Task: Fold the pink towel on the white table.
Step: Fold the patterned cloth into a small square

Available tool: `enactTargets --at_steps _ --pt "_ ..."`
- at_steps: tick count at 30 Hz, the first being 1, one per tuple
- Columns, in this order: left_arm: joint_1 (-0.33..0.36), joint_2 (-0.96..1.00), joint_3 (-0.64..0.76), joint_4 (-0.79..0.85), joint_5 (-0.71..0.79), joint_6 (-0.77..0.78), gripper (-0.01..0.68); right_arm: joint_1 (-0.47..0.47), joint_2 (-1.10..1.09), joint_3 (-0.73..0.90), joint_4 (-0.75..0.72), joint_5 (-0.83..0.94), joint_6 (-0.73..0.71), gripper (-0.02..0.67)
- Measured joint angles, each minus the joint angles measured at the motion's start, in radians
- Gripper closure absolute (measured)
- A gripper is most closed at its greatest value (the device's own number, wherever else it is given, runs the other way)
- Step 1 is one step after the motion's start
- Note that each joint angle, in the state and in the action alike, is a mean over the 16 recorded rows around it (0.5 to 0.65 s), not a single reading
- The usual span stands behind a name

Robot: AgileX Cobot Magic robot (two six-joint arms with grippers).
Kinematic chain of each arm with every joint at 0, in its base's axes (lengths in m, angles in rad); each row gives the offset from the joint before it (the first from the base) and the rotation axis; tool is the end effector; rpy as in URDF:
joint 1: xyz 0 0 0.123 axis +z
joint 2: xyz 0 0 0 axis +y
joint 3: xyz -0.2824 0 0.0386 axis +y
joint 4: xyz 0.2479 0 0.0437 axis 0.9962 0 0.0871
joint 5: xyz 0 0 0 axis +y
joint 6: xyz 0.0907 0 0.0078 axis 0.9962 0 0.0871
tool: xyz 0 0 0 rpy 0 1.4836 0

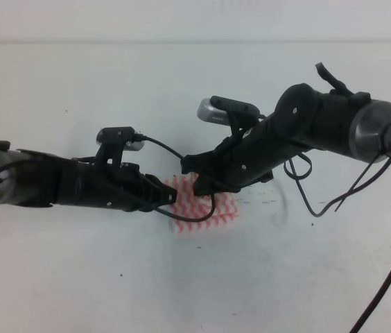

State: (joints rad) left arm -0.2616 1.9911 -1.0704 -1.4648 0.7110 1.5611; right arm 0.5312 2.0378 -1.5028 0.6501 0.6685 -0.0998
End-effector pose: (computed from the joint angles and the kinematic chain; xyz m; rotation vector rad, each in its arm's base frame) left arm 0.3488 -0.1547 0.1390 0.7544 2.2877 -0.9319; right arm 0.3638 0.2534 0.1975 -0.2772 2.6917 0.8286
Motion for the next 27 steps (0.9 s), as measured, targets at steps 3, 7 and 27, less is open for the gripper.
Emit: enactTargets --at_steps 3,7,27 --pt "0.0 0.009 0.0 -0.012 0.002 0.009 0.678 0.0 0.0 0.0 0.0 0.001 -0.001 0.665" --pt "0.0 0.02 0.0 -0.024 0.008 0.017 0.678 0.0 0.0 0.0 0.0 0.001 -0.001 0.665" --pt "0.0 0.033 -0.003 -0.04 0.012 0.023 0.679 0.0 0.0 -0.004 0.033 0.016 -0.007 0.665"
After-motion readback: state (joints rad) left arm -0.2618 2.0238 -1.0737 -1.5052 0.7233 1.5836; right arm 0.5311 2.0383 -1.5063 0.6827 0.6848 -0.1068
